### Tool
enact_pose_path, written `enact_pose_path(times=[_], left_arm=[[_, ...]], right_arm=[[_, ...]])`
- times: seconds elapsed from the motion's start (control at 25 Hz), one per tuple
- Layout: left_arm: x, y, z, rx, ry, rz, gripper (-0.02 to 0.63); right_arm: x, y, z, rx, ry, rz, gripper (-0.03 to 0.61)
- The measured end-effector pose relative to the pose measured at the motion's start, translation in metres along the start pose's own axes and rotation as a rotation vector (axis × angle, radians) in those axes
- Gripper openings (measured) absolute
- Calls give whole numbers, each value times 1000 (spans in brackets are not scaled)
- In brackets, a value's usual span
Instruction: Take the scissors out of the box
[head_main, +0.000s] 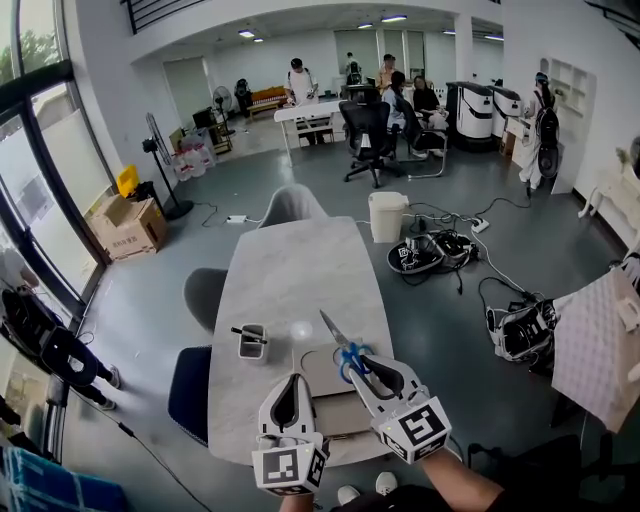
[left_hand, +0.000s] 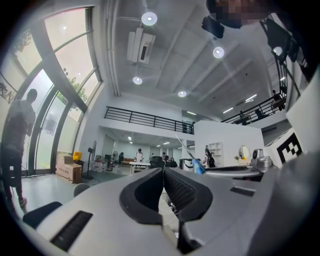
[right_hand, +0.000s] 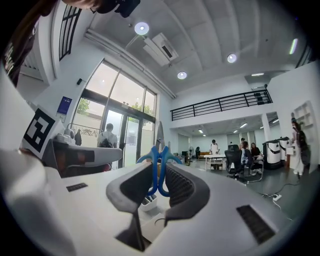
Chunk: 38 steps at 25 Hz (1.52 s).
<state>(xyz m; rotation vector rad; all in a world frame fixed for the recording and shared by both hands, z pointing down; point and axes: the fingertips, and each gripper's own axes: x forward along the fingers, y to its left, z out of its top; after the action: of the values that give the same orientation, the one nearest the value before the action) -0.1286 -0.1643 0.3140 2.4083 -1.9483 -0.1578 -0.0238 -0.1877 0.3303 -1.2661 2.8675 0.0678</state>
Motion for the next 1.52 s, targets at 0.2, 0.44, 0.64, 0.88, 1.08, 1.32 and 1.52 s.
enact_pose_path(times=[0.2,0.44,0.64,0.88,1.08,1.32,1.52], left_arm=[[-2,-3,-2,5,0,1,17],[0,-6,-5,15,2,1,17],[-2,-5,-13,3,13,10,17],[-1,-9,-13,5,9,7,17],[-2,-5,-9,3,10,5,17],[-1,-4,-10,0,15,5,17],[-4,-3,-7,0,17,5,17]], right_arm=[[-4,-3,4,7,-21,-15,78],[-4,-4,4,-15,-22,-16,78],[-5,-2,-4,-20,1,-12,78],[-7,-4,-4,-31,-1,-20,77],[-4,1,-3,-43,16,-21,77],[-3,0,-5,-37,22,-16,77],[-3,4,-2,-36,24,-12,77]])
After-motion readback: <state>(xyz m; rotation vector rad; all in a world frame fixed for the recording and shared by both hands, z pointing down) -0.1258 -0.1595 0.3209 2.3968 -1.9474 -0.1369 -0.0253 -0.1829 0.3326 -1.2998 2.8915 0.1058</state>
